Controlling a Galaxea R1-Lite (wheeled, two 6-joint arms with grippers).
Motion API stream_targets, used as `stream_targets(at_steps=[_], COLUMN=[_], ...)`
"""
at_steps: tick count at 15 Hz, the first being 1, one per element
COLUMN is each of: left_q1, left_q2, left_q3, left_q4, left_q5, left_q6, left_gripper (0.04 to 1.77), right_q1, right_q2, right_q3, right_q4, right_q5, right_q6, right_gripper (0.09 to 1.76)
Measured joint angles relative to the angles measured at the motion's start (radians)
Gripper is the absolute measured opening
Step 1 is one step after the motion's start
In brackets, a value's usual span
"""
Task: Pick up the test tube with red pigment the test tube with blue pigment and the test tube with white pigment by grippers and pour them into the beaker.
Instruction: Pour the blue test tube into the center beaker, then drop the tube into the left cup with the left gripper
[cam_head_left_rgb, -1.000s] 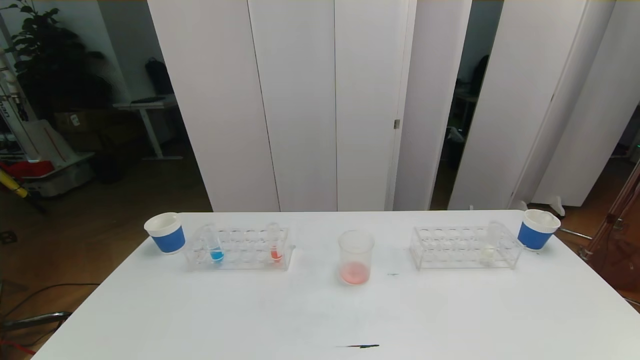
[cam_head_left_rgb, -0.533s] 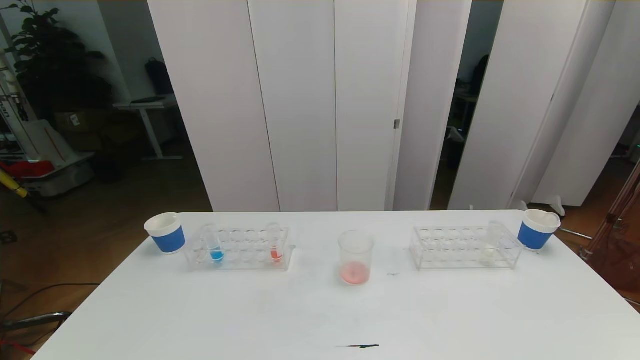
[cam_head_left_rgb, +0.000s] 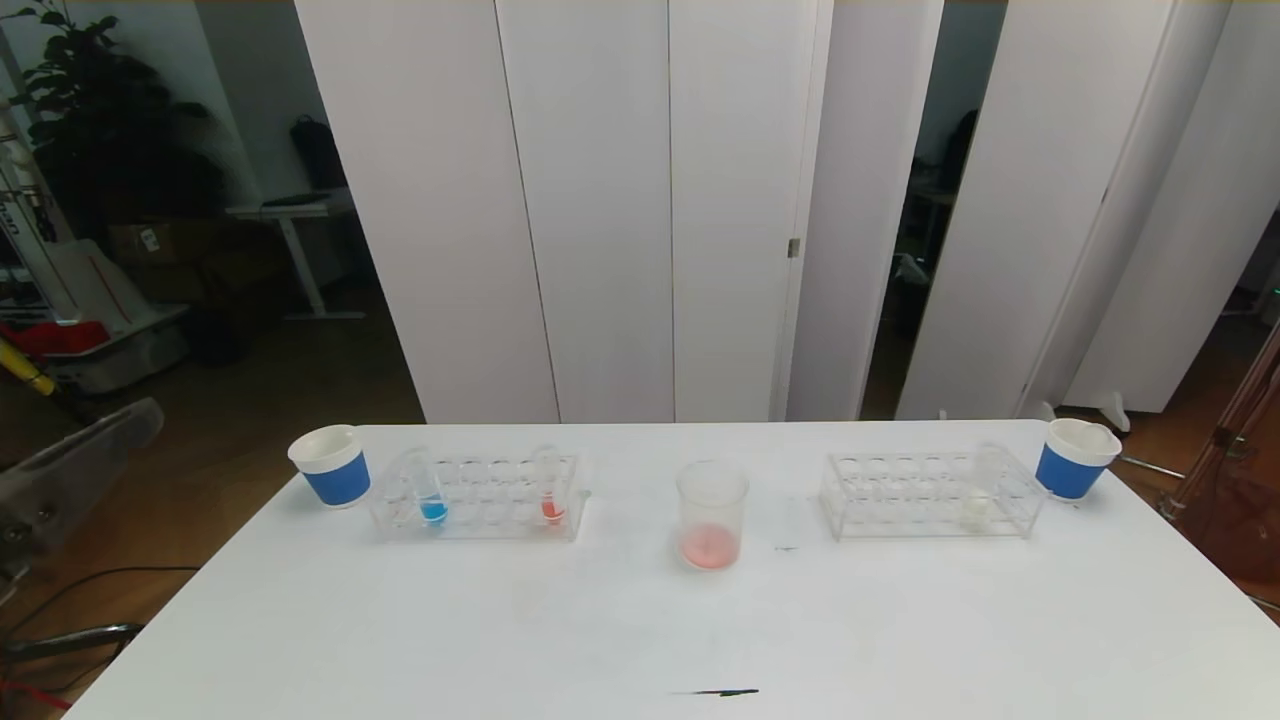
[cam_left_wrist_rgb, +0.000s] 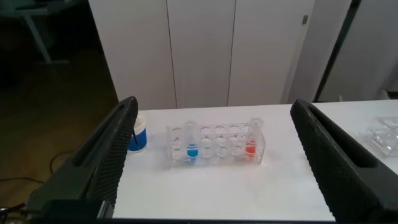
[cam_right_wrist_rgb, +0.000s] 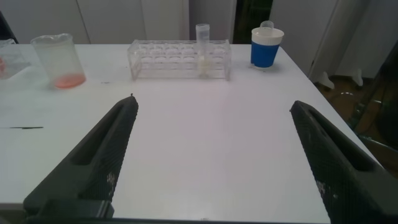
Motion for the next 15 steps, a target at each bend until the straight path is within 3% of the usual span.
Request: stream_targets(at_steps=[8, 15], left_q1=[0.012, 0.014], left_q2=[0.458, 0.749], left_q3=[0.001, 0.048], left_q4=[-0.249, -0.485], left_q5=[0.000, -0.014], left_q6=[-0.002, 0.001], left_gripper=[1.75, 1.75], right_q1=[0.000, 0.000], right_q2=[0.000, 0.000], right_q3=[0.000, 0.000], right_q4=[0.000, 0.000], right_q5=[0.000, 0.000], right_q6=[0.000, 0.000], right_gripper=[1.75, 1.75])
